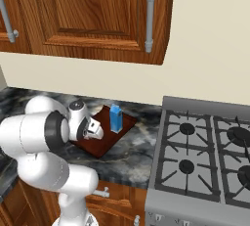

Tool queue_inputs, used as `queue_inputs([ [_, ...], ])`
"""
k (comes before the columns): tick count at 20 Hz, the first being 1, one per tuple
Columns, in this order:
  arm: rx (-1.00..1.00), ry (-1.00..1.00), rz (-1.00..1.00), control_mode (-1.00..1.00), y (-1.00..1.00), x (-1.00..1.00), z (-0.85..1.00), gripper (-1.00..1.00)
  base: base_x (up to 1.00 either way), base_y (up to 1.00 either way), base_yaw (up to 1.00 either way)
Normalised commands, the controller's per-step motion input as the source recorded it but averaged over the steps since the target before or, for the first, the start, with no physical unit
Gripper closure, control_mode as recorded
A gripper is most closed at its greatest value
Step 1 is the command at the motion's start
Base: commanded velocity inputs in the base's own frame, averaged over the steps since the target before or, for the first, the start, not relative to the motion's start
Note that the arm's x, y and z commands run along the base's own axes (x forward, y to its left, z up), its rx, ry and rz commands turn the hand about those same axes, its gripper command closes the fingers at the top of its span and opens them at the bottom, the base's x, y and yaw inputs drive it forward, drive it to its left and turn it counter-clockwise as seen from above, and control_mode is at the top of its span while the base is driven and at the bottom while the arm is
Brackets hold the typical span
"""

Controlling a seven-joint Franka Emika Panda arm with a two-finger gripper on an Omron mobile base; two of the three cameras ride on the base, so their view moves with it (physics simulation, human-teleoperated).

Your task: Take out the milk from the fridge and place it on the tray on the counter. Then take the sugar cube near the tray and place it in the tray.

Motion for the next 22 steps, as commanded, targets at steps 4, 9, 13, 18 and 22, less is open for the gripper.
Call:
queue_inputs([
  [4,0.00,-0.06,0.00,-1.00,0.00,-0.23,0.06,-1.00,0.00,0.00,0.00],
  [9,0.00,-0.04,0.00,-1.00,0.00,-0.03,0.14,-1.00,0.00,0.00,0.00],
  [13,0.02,-0.13,-0.04,-1.00,0.00,-0.34,0.44,-1.00,0.00,0.00,0.00],
  [18,0.02,-0.28,-0.02,-1.00,0.00,-0.51,0.57,-1.00,0.00,0.00,0.00],
  [22,0.03,-0.26,0.00,-1.00,0.00,-0.64,0.59,-1.00,0.00,0.00,0.00],
])
